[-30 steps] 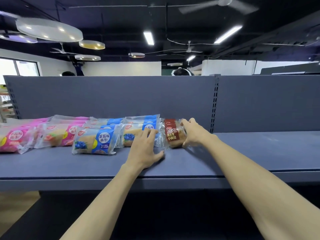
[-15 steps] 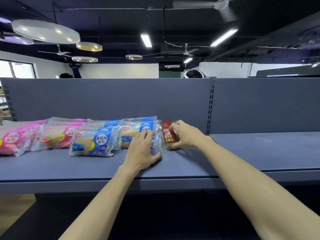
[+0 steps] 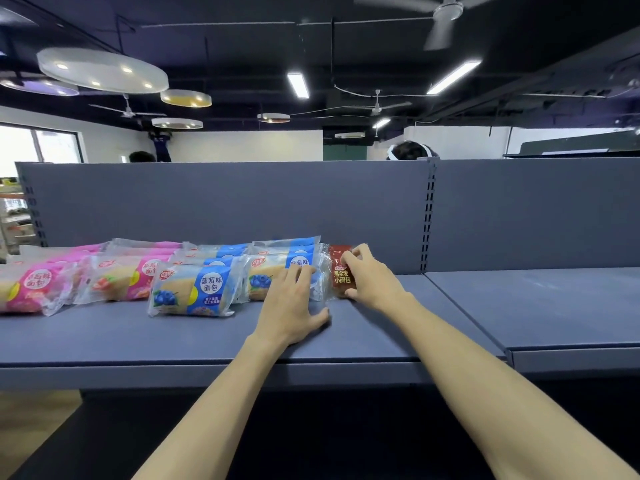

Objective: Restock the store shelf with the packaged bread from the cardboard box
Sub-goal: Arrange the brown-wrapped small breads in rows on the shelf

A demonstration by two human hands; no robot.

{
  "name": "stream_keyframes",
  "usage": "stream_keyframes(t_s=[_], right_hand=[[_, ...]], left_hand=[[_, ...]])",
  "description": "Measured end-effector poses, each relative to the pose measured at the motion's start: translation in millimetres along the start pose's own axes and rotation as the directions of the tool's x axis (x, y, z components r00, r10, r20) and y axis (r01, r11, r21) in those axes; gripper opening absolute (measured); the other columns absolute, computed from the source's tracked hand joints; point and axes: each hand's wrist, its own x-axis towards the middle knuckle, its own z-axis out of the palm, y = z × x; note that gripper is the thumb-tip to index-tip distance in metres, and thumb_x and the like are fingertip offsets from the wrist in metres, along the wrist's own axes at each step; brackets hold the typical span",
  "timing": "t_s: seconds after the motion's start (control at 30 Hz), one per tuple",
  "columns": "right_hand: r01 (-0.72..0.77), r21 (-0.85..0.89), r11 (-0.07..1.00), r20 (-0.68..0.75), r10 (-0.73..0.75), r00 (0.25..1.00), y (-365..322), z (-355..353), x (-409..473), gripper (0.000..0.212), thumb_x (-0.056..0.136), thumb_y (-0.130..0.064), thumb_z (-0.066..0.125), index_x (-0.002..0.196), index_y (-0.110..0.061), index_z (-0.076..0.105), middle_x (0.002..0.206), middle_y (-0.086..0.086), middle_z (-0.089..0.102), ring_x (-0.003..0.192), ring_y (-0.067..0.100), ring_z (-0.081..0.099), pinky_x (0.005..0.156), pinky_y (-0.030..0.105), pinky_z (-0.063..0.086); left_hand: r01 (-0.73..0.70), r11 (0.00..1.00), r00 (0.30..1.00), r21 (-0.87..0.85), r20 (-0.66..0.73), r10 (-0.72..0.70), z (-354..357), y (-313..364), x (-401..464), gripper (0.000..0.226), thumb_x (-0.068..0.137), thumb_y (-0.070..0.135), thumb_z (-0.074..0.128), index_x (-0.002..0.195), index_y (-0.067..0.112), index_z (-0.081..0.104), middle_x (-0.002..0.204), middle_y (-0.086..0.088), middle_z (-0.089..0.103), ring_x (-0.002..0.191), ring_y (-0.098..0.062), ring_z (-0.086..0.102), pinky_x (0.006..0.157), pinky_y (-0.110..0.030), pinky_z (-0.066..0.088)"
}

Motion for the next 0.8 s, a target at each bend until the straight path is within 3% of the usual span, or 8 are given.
stream_keyframes(t_s=[0.2, 0.37, 0.57, 0.8], right_hand=[[0.088, -0.075, 0.993, -0.071, -0.093, 0.993, -1.5, -3.9, -10.6, 0.040, 0.080, -0.016, 0.074, 0.105, -0.013, 0.042, 0.115, 0.005, 0.036, 0.087, 0.029, 0.048, 0.067, 0.037, 0.046], [0.097, -0.059, 0.994, 0.062, -0.093, 0.994, -3.3, 2.5, -13.4, 0.018, 0.091, -0.030, 0.059, 0.097, -0.017, 0.048, 0.106, 0.001, 0.054, 0.100, 0.025, 0.053, 0.079, 0.041, 0.051], [0.084, -0.078, 0.993, 0.169, -0.070, 0.983, -6.1, 12.3, -3.9, 0.029, 0.098, -0.033, 0.048, 0.118, -0.011, 0.047, 0.123, 0.011, 0.050, 0.123, 0.032, 0.040, 0.100, 0.046, 0.042], [0.054, -0.089, 0.995, 0.223, -0.033, 0.974, -12.3, 9.0, 2.3, 0.036, 0.100, -0.028, 0.042, 0.129, -0.006, 0.042, 0.131, 0.016, 0.046, 0.128, 0.036, 0.035, 0.105, 0.042, 0.033]], left_hand=[[0.002, 1.000, 1.000, 0.005, 0.001, -0.002, -0.3, 0.1, -0.3, 0.066, 0.076, 0.049, 0.070, 0.128, 0.015, 0.048, 0.120, -0.002, 0.052, 0.108, -0.021, 0.046, 0.097, -0.035, 0.042], [-0.011, 1.000, 1.000, 0.012, -0.002, 0.011, 1.8, -1.2, -0.8, 0.066, 0.075, 0.049, 0.070, 0.127, 0.015, 0.048, 0.119, -0.002, 0.051, 0.106, -0.021, 0.046, 0.094, -0.034, 0.042], [-0.007, 1.000, 1.000, 0.018, -0.002, 0.007, 4.3, -2.5, -0.5, 0.066, 0.075, 0.048, 0.069, 0.129, 0.016, 0.048, 0.120, -0.002, 0.052, 0.108, -0.022, 0.045, 0.093, -0.033, 0.039], [0.001, 1.000, 1.000, 0.009, 0.010, -0.001, 4.8, -3.1, -0.7, 0.063, 0.076, 0.047, 0.068, 0.128, 0.017, 0.049, 0.119, -0.001, 0.052, 0.106, -0.022, 0.045, 0.093, -0.033, 0.040]])
